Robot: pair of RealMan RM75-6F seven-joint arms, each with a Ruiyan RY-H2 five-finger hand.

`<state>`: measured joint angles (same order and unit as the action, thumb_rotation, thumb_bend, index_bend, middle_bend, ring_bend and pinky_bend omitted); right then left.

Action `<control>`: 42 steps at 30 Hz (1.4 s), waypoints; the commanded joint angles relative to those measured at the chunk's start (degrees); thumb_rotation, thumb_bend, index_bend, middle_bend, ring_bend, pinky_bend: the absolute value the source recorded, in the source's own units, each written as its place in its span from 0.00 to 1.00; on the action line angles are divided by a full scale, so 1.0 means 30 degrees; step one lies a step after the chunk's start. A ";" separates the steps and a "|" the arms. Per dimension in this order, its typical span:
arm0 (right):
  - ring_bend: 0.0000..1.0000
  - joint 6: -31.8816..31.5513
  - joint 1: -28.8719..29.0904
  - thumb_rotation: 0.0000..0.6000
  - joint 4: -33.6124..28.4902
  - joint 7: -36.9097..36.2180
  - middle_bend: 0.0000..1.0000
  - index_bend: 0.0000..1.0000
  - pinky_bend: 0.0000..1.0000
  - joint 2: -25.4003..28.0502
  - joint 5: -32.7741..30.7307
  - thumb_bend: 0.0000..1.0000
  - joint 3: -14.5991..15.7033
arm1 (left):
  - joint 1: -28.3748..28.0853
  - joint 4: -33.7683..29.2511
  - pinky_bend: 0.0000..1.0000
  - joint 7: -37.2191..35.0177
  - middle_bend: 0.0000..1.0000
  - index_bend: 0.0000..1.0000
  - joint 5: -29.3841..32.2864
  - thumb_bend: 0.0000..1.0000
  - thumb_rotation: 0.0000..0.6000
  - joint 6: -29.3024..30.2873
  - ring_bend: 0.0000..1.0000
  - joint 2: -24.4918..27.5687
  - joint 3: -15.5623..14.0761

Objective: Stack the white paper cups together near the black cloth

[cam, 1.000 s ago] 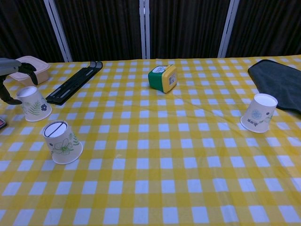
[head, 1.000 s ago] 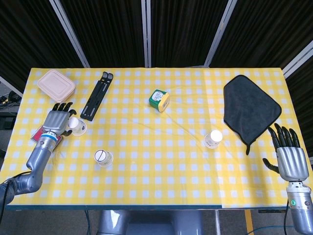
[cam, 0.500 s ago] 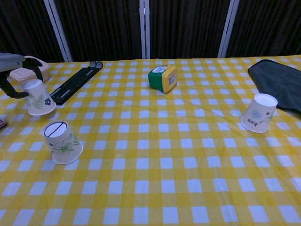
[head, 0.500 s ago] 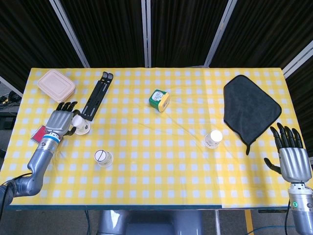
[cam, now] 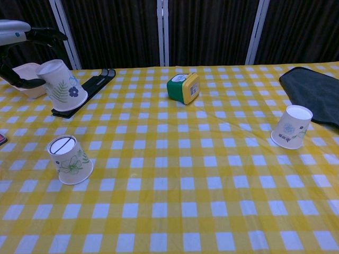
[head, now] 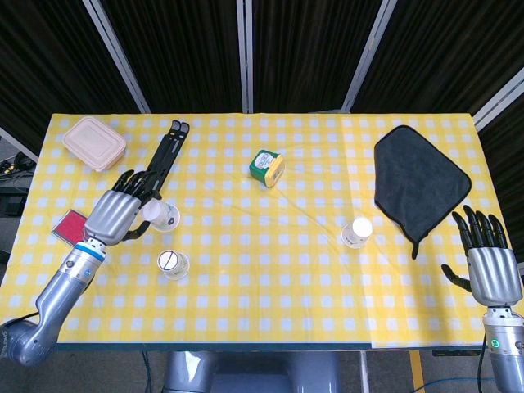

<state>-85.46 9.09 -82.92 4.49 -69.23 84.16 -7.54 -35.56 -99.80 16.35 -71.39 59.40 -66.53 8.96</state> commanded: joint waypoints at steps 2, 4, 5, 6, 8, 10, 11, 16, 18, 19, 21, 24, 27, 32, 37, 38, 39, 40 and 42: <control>0.00 0.0027 -0.0011 1.00 0.0009 -0.0111 0.00 0.04 0.00 0.0044 -0.0075 0.08 -0.0035 | 0.0347 -0.1337 0.00 -0.0004 0.00 0.33 -0.1401 0.45 1.00 0.0649 0.00 0.0482 -0.0592; 0.00 0.0029 -0.0018 1.00 -0.0003 -0.0190 0.00 0.04 0.00 0.0073 -0.0094 0.08 -0.0050 | 0.0379 -0.1692 0.00 0.0112 0.00 0.32 -0.1716 0.45 1.00 0.0632 0.00 0.0570 -0.0794; 0.00 0.0022 -0.0024 1.00 -0.0003 -0.0251 0.00 0.04 0.00 0.0092 -0.0087 0.08 -0.0052 | 0.0382 -0.1914 0.00 0.0118 0.00 0.32 -0.1812 0.45 1.00 0.0525 0.00 0.0637 -0.0917; 0.00 0.0012 -0.0032 1.00 -0.0002 -0.0287 0.00 0.04 0.00 0.0108 -0.0087 0.08 -0.0055 | 0.0372 -0.2052 0.00 0.0092 0.00 0.32 -0.1850 0.45 1.00 0.0423 0.00 0.0697 -0.0990; 0.00 -0.0025 -0.0047 1.00 -0.0004 -0.0353 0.00 0.04 0.00 0.0141 -0.0076 0.08 -0.0068 | 0.0340 -0.2250 0.00 0.0073 0.00 0.32 -0.1887 0.45 1.00 0.0228 0.00 0.0832 -0.1101; 0.00 -0.0074 -0.0064 1.00 -0.0024 -0.0424 0.00 0.04 0.00 0.0172 -0.0054 0.08 -0.0078 | 0.0320 -0.2351 0.00 0.0174 0.00 0.32 -0.1954 0.45 1.00 0.0122 0.00 0.0932 -0.1201; 0.00 -0.0089 -0.0067 1.00 -0.0029 -0.0439 0.00 0.04 0.00 0.0180 -0.0034 0.08 -0.0076 | 0.0317 -0.2382 0.00 0.0211 0.00 0.32 -0.1977 0.45 1.00 0.0091 0.00 0.0953 -0.1241; 0.00 -0.0161 -0.0084 1.00 -0.0096 -0.0447 0.00 0.04 0.00 0.0207 0.0067 0.08 -0.0048 | 0.0308 -0.2569 0.00 0.0110 0.00 0.32 -0.2124 0.45 1.00 -0.0176 0.00 0.0942 -0.1496; 0.00 -0.0176 -0.0091 1.00 -0.0123 -0.0441 0.00 0.04 0.00 0.0218 0.0082 0.08 -0.0044 | 0.0279 -0.2602 0.00 0.0200 0.00 0.32 -0.2216 0.45 1.00 -0.0334 0.00 0.0952 -0.1639; 0.00 -0.0193 -0.0095 1.00 -0.0141 -0.0438 0.00 0.04 0.00 0.0227 0.0092 0.08 -0.0046 | 0.0270 -0.2632 0.00 0.0286 0.00 0.32 -0.2274 0.45 1.00 -0.0406 0.00 0.0946 -0.1726; 0.00 -0.0213 -0.0103 1.00 -0.0162 -0.0433 0.00 0.04 0.00 0.0235 0.0108 0.08 -0.0042 | 0.0260 -0.2660 0.00 0.0407 0.00 0.32 -0.2301 0.45 1.00 -0.0490 0.00 0.0940 -0.1821; 0.00 -0.0271 -0.0119 1.00 -0.0194 -0.0456 0.00 0.04 0.00 0.0245 0.0166 0.08 -0.0032 | 0.0193 -0.2679 0.00 0.0578 0.00 0.32 -0.2162 0.45 1.00 -0.0748 0.00 0.0960 -0.1932; 0.00 -0.0331 -0.0136 1.00 -0.0194 -0.0472 0.00 0.04 0.00 0.0248 0.0200 0.08 -0.0035 | 0.0181 -0.2728 0.00 0.0627 0.00 0.32 -0.2020 0.45 1.00 -0.0806 0.00 0.1055 -0.1937; 0.00 -0.0317 -0.0135 1.00 -0.0195 -0.0484 0.00 0.04 0.00 0.0243 0.0203 0.08 -0.0032 | 0.0240 -0.2913 0.00 0.0502 0.00 0.32 -0.2043 0.45 1.00 -0.0887 0.00 0.1501 -0.2061; 0.00 -0.0320 -0.0121 1.00 -0.0200 -0.0380 0.00 0.04 0.00 0.0193 0.0302 0.08 0.0021 | 0.0316 -0.3070 0.00 0.0273 0.00 0.32 -0.2193 0.45 1.00 -0.0921 0.00 0.1833 -0.2185; 0.00 -0.0315 -0.0116 1.00 -0.0206 -0.0347 0.00 0.04 0.00 0.0187 0.0319 0.08 0.0031 | 0.0332 -0.3139 0.00 0.0203 0.00 0.32 -0.2267 0.45 1.00 -0.0957 0.00 0.1983 -0.2235; 0.00 -0.0314 -0.0114 1.00 -0.0206 -0.0319 0.00 0.04 0.00 0.0177 0.0322 0.08 0.0034 | 0.0349 -0.3192 0.00 0.0190 0.00 0.32 -0.2337 0.45 1.00 -0.0962 0.00 0.2109 -0.2273; 0.00 -0.0304 -0.0112 1.00 -0.0208 -0.0303 0.00 0.04 0.00 0.0168 0.0321 0.08 0.0040 | 0.0368 -0.3237 0.00 0.0201 0.00 0.32 -0.2390 0.45 1.00 -0.0964 0.00 0.2226 -0.2310; 0.00 -0.0283 -0.0108 1.00 -0.0206 -0.0263 0.00 0.04 0.00 0.0159 0.0324 0.08 0.0053 | 0.0436 -0.3293 0.00 0.0187 0.00 0.32 -0.2488 0.45 1.00 -0.0912 0.00 0.2369 -0.2374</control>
<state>-86.31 8.77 -83.54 3.70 -68.75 85.13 -7.38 -34.31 -109.60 16.95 -78.78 56.62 -59.50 1.90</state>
